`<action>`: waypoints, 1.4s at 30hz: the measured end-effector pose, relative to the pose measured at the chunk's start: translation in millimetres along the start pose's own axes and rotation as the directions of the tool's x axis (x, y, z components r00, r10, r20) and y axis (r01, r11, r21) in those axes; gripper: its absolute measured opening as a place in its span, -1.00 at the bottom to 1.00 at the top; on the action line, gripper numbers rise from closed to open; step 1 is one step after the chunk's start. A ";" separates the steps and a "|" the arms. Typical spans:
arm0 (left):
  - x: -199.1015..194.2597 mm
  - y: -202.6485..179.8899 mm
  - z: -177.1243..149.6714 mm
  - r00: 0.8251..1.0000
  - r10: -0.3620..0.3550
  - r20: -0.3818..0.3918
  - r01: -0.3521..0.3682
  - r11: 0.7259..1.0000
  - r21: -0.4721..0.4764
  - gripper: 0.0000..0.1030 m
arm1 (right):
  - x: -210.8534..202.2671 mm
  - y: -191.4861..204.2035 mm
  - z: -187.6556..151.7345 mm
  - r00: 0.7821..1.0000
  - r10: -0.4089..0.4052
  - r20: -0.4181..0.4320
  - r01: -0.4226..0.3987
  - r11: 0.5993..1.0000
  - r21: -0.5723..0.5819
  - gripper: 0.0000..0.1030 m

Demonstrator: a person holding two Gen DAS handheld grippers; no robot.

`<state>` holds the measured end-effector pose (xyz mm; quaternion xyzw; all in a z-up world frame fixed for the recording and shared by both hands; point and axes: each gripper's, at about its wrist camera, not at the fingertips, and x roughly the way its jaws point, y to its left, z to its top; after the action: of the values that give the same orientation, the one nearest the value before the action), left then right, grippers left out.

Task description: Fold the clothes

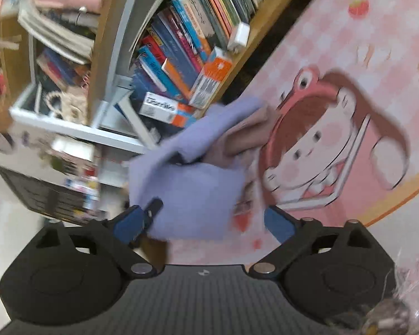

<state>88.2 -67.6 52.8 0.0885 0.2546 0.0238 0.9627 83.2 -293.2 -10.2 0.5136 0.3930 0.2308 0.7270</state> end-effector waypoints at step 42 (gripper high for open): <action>-225.8 -18.4 42.1 0.561 -0.682 0.469 0.692 0.697 0.185 -0.90 | -137.6 278.0 77.3 0.915 0.369 0.166 -0.111 0.624 -0.774 -0.74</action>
<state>-87.3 -112.9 195.1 -0.0243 0.0077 -0.3739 0.9271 84.2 -337.0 306.4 0.2455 0.0705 0.3849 0.8869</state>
